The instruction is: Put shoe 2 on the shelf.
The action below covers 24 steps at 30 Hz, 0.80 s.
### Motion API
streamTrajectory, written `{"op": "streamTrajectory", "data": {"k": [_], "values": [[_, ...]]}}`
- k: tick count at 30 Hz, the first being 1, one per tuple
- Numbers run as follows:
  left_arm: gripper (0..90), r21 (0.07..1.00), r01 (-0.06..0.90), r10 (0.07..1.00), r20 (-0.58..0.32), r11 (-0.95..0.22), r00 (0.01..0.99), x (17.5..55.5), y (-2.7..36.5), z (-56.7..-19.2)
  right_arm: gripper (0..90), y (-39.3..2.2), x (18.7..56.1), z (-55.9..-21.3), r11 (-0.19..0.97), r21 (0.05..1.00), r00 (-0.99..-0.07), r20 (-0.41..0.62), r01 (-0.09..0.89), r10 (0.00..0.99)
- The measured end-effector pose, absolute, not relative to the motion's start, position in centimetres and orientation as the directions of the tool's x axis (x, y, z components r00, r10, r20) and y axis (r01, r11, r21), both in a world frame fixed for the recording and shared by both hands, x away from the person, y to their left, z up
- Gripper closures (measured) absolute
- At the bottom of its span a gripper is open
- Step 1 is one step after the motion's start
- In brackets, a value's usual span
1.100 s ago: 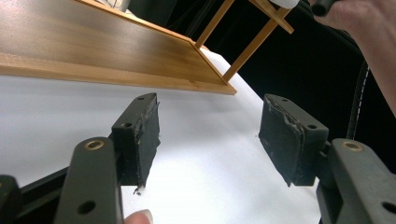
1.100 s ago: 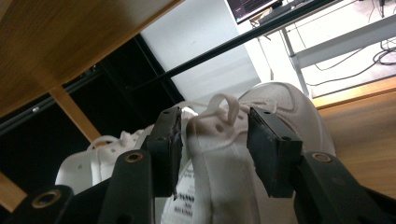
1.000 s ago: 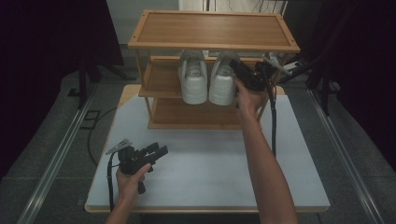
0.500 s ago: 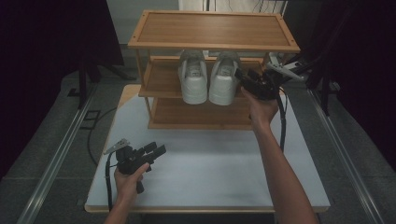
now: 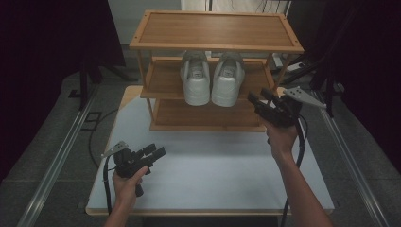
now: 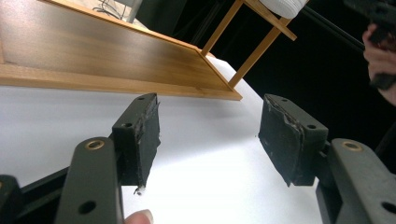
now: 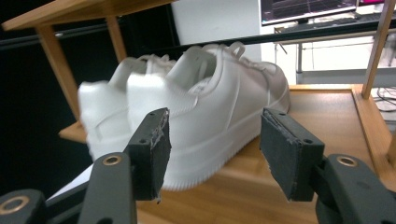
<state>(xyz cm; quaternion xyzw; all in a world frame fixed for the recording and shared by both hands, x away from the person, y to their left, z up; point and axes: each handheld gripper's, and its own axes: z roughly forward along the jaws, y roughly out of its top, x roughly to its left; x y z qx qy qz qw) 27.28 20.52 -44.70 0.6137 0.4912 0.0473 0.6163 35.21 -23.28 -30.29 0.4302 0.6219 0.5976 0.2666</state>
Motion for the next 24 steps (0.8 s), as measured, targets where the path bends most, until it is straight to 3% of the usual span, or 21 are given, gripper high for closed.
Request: {"op": "streamTrajectory", "data": {"k": [13, 20, 24], "values": [[37.7, 0.798, 0.54, 0.654, -0.562, 0.268, 0.506, 27.2, 21.1, -44.5, 42.3, -25.0, 29.0, -37.7, -0.072, 0.973, -0.555, 0.184, 0.218, 0.811], [37.4, 0.809, 0.532, 0.667, -0.542, 0.25, 0.512, 27.2, 20.9, -44.4, 40.9, -25.8, 28.3, -38.1, -0.077, 0.976, -0.561, 0.181, 0.204, 0.808], [37.4, 0.812, 0.534, 0.678, -0.53, 0.234, 0.508, 27.4, 21.0, -44.7, 38.7, -26.5, 28.4, -38.9, 0.004, 0.974, -0.541, 0.123, 0.228, 0.832]]}}
